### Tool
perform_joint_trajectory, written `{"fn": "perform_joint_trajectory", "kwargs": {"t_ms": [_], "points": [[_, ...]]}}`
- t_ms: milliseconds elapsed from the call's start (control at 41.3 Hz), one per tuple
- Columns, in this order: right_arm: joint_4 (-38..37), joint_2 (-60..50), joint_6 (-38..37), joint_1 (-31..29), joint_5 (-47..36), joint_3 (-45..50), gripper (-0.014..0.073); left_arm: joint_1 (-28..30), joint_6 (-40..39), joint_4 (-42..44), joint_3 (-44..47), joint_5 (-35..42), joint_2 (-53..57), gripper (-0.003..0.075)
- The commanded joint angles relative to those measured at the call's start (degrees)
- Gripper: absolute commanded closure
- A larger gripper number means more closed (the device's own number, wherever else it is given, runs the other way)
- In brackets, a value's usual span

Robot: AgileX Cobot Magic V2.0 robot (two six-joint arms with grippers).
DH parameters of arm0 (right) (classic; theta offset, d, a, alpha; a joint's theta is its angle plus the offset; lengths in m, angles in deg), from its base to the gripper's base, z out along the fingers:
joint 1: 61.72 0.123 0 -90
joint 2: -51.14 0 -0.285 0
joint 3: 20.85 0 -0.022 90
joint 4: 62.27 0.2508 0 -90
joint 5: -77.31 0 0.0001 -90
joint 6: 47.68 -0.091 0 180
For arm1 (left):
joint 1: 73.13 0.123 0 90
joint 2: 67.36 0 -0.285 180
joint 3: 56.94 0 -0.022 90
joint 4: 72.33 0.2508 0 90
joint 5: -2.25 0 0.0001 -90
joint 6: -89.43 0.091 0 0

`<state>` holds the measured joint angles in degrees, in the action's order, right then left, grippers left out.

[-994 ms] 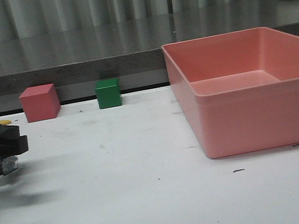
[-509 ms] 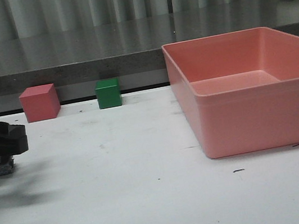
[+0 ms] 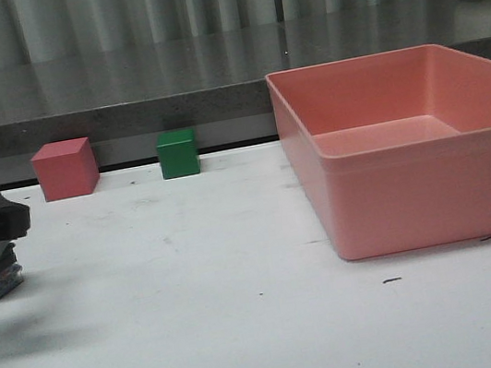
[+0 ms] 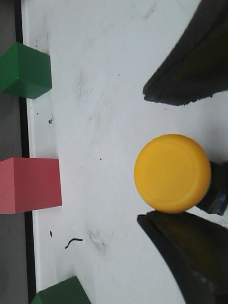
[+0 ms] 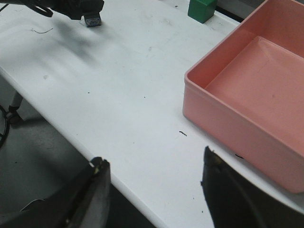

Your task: Place and stand button with both arms

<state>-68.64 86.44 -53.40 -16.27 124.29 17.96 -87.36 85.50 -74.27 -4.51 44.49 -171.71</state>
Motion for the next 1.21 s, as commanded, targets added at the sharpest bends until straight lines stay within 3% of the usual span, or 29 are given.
{"fn": "perform_joint_trajectory", "kwargs": {"t_ms": [0, 170, 339, 606, 824, 1188], "points": [[-0.4, 0.2, 0.4, -0.4, -3.7, -1.5, 0.0147, 0.0, -0.4, -0.7, -0.8, -5.3, 6.8, 0.0257], [-0.4, 0.2, 0.4, -0.4, -3.7, -1.5, 0.0147, 0.0, -0.4, -0.7, -3.0, -25.2, 16.1, 0.0258], [-0.4, 0.2, 0.4, -0.4, -3.7, -1.5, 0.0147, 0.0, -0.4, -0.7, -9.4, -52.1, 25.5, 0.0258], [-0.4, 0.2, 0.4, -0.4, -3.7, -1.5, 0.0147, 0.0, 0.2, -0.8, -17.6, -75.9, 39.1, 0.026], [-0.4, 0.2, 0.4, -0.4, -3.7, -1.5, 0.0147, 0.0, 0.2, 0.5, -21.2, -88.7, 50.0, 0.026], [-0.4, 0.2, 0.4, -0.4, -3.7, -1.5, 0.0147, 0.0, 0.2, 5.1, -21.2, -100.3, 65.4, 0.026]]}}
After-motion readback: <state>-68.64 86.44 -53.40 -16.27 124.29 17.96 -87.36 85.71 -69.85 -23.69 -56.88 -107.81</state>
